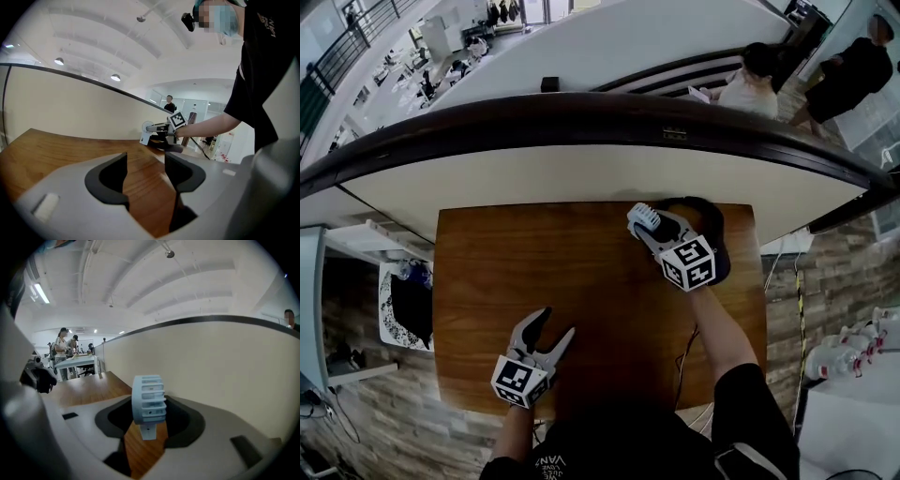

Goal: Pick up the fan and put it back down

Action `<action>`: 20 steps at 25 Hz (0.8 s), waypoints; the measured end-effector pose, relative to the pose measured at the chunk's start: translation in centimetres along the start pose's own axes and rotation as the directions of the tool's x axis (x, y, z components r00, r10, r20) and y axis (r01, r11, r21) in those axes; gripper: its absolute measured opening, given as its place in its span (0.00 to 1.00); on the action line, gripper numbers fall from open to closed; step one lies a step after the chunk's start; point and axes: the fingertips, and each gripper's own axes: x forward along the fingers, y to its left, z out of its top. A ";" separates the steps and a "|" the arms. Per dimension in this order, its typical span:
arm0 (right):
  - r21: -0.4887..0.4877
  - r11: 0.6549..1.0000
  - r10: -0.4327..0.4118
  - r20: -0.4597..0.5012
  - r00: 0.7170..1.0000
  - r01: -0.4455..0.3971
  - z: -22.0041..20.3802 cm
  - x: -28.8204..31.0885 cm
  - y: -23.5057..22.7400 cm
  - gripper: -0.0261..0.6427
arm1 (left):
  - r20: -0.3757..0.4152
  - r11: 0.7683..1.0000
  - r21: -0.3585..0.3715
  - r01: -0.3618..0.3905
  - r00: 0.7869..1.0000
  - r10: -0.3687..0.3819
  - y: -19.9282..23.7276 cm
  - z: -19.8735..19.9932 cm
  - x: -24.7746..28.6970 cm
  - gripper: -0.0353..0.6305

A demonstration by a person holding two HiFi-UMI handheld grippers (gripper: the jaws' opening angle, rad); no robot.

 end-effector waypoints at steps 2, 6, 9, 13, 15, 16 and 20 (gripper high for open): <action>0.006 1.000 0.017 0.001 1.000 -0.017 -0.3 0.7 -0.5 0.32 | -0.008 1.000 0.000 -0.007 1.000 0.007 -0.2 -0.3 -0.1 0.41; 0.012 1.000 0.018 -0.002 1.000 -0.018 -0.9 1.7 -1.2 0.32 | -0.029 1.000 -0.005 -0.019 0.999 0.019 -0.3 -1.0 -0.2 0.41; 0.011 1.000 0.023 -0.010 1.000 -0.023 -1.5 2.0 -1.3 0.32 | -0.042 1.000 -0.005 -0.024 0.999 0.024 -0.5 -1.3 -0.2 0.41; 0.004 1.000 0.028 -0.011 1.000 -0.028 -1.8 2.1 -1.5 0.32 | -0.046 1.000 -0.004 -0.021 0.999 0.021 -0.8 -1.5 0.1 0.41; 0.002 1.000 0.031 -0.009 0.999 -0.031 -1.7 2.2 -1.5 0.32 | -0.046 1.000 -0.002 -0.014 0.999 0.014 -1.0 -1.4 0.3 0.41; 0.000 0.999 0.033 -0.008 0.999 -0.033 -1.7 2.2 -1.6 0.32 | -0.045 1.000 -0.002 -0.012 0.999 0.011 -1.0 -1.4 0.4 0.41; -0.006 0.999 0.045 -0.007 0.999 -0.045 -1.8 2.3 -1.6 0.32 | -0.048 1.000 -0.003 -0.003 0.999 0.003 -1.2 -1.4 0.9 0.41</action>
